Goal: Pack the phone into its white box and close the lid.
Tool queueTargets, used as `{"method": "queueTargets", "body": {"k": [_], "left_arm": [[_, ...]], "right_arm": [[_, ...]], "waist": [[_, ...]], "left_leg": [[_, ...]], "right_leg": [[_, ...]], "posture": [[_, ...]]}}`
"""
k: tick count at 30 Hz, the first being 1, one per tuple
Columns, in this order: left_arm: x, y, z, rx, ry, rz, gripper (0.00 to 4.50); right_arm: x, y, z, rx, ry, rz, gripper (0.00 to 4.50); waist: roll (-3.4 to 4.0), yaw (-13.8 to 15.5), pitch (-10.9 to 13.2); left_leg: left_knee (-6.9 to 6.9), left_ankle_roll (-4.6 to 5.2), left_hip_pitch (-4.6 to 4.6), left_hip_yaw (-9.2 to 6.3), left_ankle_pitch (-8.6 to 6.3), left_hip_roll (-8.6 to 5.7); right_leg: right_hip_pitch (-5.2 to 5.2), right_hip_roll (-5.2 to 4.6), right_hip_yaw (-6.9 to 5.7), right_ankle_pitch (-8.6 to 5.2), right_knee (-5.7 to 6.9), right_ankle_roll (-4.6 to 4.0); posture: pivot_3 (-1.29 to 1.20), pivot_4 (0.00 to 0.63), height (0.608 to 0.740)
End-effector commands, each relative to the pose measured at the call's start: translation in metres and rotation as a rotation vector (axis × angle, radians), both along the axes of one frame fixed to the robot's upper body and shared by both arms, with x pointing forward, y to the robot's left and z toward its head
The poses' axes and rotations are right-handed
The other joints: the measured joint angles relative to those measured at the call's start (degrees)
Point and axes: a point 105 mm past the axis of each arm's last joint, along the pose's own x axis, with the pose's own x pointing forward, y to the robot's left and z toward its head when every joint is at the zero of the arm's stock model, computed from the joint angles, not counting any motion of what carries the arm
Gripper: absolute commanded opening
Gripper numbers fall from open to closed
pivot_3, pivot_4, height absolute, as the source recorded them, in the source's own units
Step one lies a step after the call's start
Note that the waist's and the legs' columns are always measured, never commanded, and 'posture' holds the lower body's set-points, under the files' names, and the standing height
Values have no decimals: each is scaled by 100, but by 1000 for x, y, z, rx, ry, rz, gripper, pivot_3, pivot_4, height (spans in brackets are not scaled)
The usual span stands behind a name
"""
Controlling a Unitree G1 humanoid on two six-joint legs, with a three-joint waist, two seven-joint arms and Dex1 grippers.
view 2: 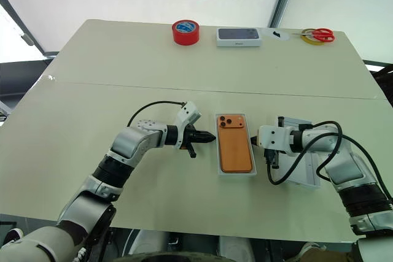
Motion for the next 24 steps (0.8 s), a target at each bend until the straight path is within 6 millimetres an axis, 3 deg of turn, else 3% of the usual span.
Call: {"method": "queueTargets", "body": {"k": [1,8,15,20,24], "left_arm": [[0,-8,11,-12,-69,-46,47],[11,15,21,-39,-147,29,47],[19,51,35,-66,-229,119,47],[16,73,53,-128,-324,146,47],[5,92,61,-158,-383,150,47]], "right_arm": [[0,0,10,3,-43,11,0],[-5,-23,5,-75,-36,-23,0],[-18,-44,10,-107,-6,-41,0],[-32,-62,5,-145,20,-66,0],[-27,-59,21,-63,-15,-100,0]], "waist": [[0,0,0],[0,-6,0],[1,5,0],[1,3,0],[4,-17,1]], "left_leg": [[0,0,0,0,0,0],[1,-1,0,0,1,0],[1,-1,0,-1,1,1],[1,1,1,-2,0,1],[0,0,3,-1,0,2]], "right_leg": [[0,0,0,0,0,0],[0,0,0,0,0,0],[1,-1,0,0,0,0],[3,-2,0,0,-2,0],[4,-3,0,0,-3,-1]], "posture": [[0,150,740],[0,150,740],[0,150,740],[0,150,740],[0,150,740]]}}
